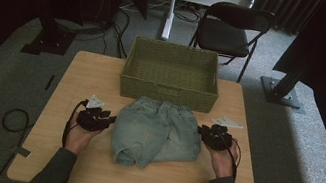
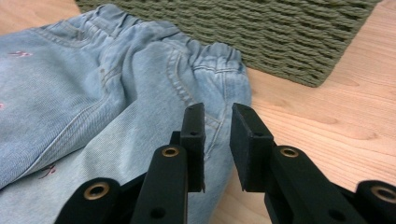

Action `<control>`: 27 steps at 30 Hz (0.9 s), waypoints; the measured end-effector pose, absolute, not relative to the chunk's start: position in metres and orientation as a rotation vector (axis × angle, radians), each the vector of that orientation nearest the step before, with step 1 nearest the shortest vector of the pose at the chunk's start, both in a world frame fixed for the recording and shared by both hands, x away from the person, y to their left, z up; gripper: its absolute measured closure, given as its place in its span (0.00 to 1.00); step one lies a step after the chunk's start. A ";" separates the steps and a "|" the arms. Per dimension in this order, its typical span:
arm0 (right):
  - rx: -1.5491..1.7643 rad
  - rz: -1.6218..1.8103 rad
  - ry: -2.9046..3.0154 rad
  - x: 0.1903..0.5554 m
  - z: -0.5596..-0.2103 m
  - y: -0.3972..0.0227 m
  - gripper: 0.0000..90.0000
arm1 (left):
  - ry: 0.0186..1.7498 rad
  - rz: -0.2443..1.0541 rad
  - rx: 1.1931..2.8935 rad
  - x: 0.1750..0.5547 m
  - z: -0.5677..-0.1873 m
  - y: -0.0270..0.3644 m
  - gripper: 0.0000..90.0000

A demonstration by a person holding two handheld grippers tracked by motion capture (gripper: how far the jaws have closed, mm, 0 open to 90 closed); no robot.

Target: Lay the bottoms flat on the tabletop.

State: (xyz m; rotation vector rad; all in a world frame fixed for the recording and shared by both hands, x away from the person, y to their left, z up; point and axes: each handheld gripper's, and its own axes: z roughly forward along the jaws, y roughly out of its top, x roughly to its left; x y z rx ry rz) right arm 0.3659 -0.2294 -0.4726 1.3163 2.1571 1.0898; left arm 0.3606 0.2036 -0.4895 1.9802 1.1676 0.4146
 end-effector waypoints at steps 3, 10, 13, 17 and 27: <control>1.285 1.086 2.166 0.361 -0.472 -0.229 0.82 | 1.162 0.415 1.979 0.356 -0.489 0.205 0.68; 1.224 1.091 2.182 0.348 -0.473 -0.230 0.79 | 1.148 0.416 1.982 0.346 -0.488 0.207 0.66; 1.172 1.071 2.197 0.333 -0.478 -0.233 0.76 | 1.137 0.407 1.994 0.335 -0.490 0.209 0.66; 1.129 1.053 2.217 0.322 -0.483 -0.236 0.74 | 1.131 0.401 1.991 0.325 -0.491 0.209 0.66; 1.055 1.019 2.288 0.300 -0.503 -0.244 0.65 | 1.071 0.381 2.025 0.296 -0.496 0.199 0.64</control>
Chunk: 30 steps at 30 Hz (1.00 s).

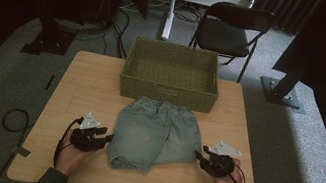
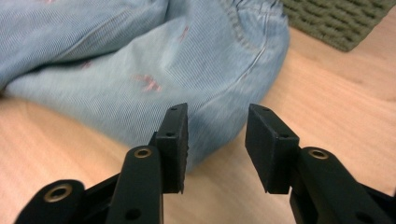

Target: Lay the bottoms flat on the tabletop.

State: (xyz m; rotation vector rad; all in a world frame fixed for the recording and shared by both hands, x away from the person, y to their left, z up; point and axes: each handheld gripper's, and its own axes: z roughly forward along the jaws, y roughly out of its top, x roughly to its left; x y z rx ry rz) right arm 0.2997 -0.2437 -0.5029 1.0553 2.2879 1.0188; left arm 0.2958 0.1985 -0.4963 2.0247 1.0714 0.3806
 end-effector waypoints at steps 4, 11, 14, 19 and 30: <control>1.030 1.013 2.318 0.291 -0.510 -0.245 0.64 | 1.051 0.368 2.029 0.284 -0.496 0.195 0.63; 1.015 0.947 2.388 0.288 -0.525 -0.241 0.62 | 1.045 0.319 2.048 0.266 -0.505 0.191 0.61; 1.016 0.938 2.408 0.292 -0.530 -0.240 0.61 | 1.035 0.287 2.068 0.261 -0.511 0.188 0.60; 0.989 0.943 2.432 0.297 -0.531 -0.236 0.62 | 1.009 0.246 2.070 0.256 -0.513 0.187 0.57; 0.880 0.993 2.428 0.291 -0.515 -0.234 0.91 | 1.002 0.242 2.165 0.259 -0.515 0.183 0.84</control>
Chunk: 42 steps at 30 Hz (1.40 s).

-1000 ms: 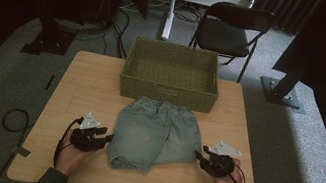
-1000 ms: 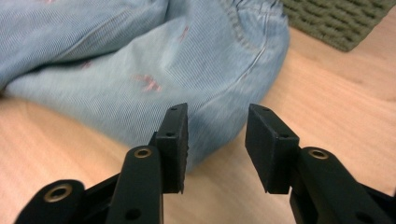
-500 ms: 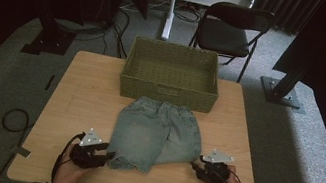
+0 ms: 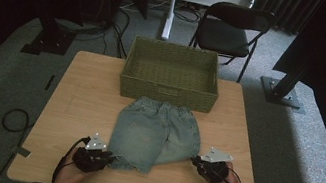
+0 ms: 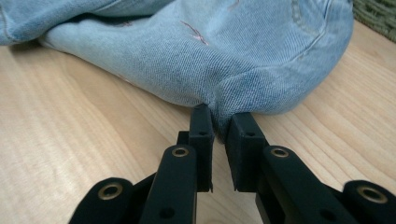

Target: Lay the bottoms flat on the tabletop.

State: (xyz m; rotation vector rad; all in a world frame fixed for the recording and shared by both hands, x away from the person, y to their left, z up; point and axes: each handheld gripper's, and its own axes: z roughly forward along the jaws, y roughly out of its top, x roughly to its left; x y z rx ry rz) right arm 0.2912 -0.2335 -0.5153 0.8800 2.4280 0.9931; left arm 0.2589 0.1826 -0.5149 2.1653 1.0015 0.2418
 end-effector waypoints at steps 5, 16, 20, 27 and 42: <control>0.872 1.023 2.396 0.287 -0.504 -0.243 0.91 | 0.971 0.207 2.082 0.259 -0.501 0.198 0.89; 0.992 1.145 2.258 0.306 -0.480 -0.266 0.91 | 1.047 0.335 1.986 0.297 -0.473 0.225 0.90; 1.057 1.059 2.274 0.336 -0.491 -0.254 0.91 | 1.162 0.337 2.015 0.340 -0.492 0.223 0.91; 1.115 0.998 2.256 0.351 -0.498 -0.244 0.82 | 1.259 0.329 2.064 0.370 -0.518 0.219 0.92; 1.045 1.035 2.157 0.295 -0.486 -0.263 0.68 | 1.276 0.330 2.075 0.376 -0.524 0.218 0.91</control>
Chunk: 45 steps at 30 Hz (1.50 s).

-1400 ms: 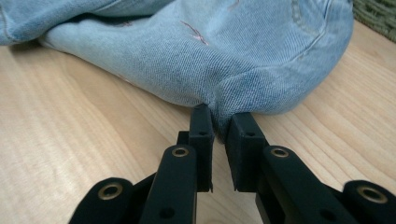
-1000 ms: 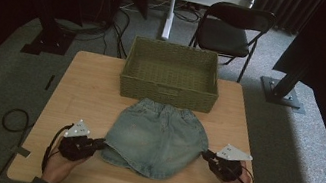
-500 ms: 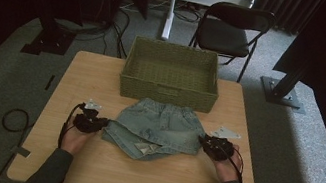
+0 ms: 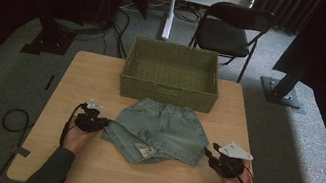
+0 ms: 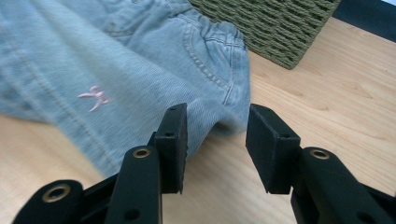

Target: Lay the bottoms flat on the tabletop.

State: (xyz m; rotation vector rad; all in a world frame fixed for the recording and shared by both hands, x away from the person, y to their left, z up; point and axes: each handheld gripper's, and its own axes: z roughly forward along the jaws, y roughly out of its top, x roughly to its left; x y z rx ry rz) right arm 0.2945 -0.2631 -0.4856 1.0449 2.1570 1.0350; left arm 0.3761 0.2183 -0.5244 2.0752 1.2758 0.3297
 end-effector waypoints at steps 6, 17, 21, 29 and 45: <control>0.940 1.074 2.286 0.280 -0.500 -0.249 0.69 | 1.280 0.332 2.073 0.376 -0.525 0.218 0.91; 0.889 1.000 2.450 0.303 -0.526 -0.223 0.58 | 1.286 0.329 2.066 0.377 -0.526 0.218 0.91; 0.902 0.918 2.494 0.309 -0.535 -0.219 0.60 | 1.285 0.328 2.066 0.377 -0.527 0.218 0.91; 0.934 0.916 2.488 0.312 -0.531 -0.227 0.81 | 1.286 0.330 2.061 0.375 -0.526 0.218 0.91; 0.967 1.141 2.298 0.282 -0.478 -0.275 0.82 | 1.154 0.340 2.007 0.324 -0.488 0.230 0.89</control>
